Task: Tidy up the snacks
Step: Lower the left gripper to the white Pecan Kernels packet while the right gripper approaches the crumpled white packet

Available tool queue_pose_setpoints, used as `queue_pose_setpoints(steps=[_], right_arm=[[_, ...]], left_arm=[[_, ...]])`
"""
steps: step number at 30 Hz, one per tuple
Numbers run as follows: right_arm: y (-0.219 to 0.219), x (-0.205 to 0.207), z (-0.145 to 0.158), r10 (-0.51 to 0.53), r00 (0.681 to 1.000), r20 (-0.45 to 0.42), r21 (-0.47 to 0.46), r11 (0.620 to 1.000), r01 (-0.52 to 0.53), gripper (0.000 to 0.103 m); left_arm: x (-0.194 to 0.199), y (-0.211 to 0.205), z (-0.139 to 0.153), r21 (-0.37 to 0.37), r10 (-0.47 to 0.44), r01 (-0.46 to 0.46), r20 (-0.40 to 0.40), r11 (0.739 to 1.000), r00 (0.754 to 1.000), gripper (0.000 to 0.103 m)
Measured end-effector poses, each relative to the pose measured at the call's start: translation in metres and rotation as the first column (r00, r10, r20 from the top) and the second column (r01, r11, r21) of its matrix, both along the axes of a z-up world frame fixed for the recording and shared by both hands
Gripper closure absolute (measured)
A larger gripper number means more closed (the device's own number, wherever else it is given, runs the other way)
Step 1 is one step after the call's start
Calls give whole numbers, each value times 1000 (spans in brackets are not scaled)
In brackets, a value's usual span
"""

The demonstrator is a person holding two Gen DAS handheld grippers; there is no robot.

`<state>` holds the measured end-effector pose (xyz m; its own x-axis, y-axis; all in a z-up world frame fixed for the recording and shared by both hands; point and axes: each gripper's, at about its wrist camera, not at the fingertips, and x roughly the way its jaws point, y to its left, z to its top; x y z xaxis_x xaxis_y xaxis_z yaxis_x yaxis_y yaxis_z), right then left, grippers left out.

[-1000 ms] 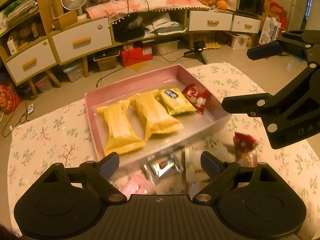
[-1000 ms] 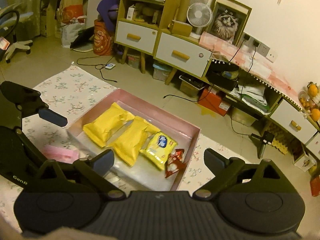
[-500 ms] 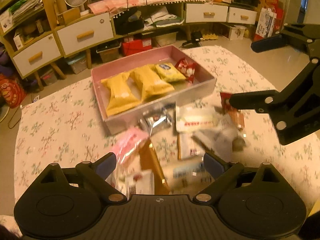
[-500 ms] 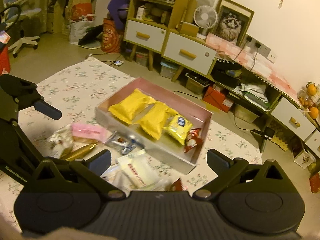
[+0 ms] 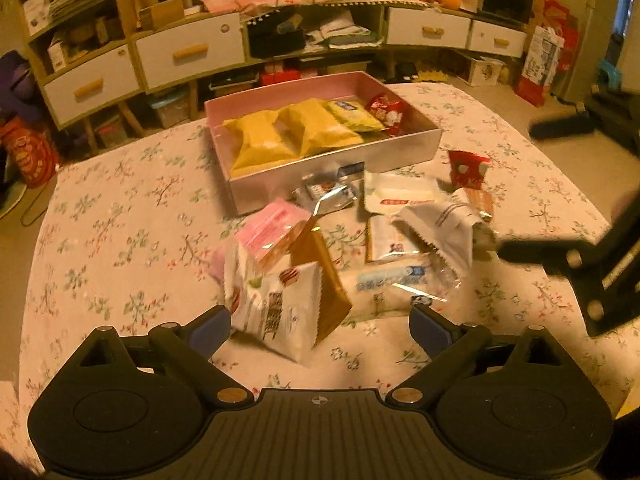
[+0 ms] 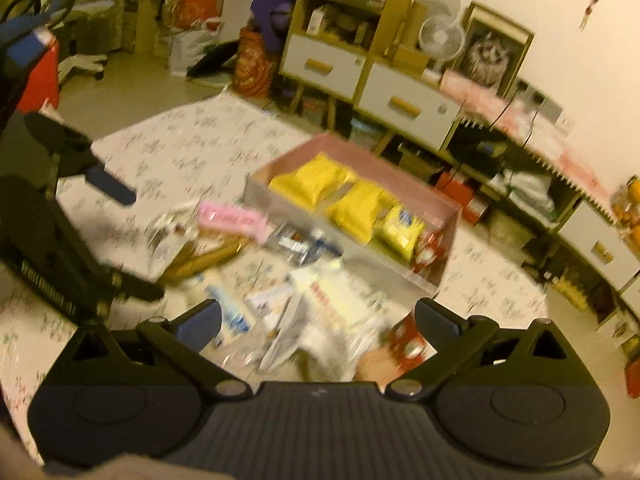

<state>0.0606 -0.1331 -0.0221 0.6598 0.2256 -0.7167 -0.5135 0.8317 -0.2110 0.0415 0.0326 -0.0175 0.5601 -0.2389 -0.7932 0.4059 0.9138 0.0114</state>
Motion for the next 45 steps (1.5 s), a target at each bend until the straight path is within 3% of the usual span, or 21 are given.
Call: queue_pose_setpoints(steps=[7,12,18,22,27,34,40,45], right_arm=[[-10,-3,-18,33,995,-98,6,999,-32,2],[-13,3,-31,27,986,-167,-24,999,-31,16],[-14,9,-45,-2,987,-163,-105,994,-15,16],[-19,15,-44,-12,986,-166,-87,996,-3,17],[-20,20,-37,-5,989,-149,-86,996,-8,16],[-13,28,-37,12,990,-140,-99,995,-26,16],[-10,32,-37,12,990,-143,-89,996,-25,15],[-7,30,-41,24,989,-147,-118,992,-42,15]], left_arm=[[-9,8,-21,48,-44,44,-11,998,999,6],[-10,15,-29,66,-51,51,0,997,999,7],[0,21,-38,107,-39,40,-5,993,999,9],[10,31,-38,49,-25,28,-60,998,998,10],[23,47,-22,-61,53,-59,-104,996,993,10],[41,50,-7,-165,192,-212,-125,963,973,9],[54,38,-8,-167,290,-308,-122,937,949,10],[54,24,-22,-81,275,-288,-137,954,951,10]])
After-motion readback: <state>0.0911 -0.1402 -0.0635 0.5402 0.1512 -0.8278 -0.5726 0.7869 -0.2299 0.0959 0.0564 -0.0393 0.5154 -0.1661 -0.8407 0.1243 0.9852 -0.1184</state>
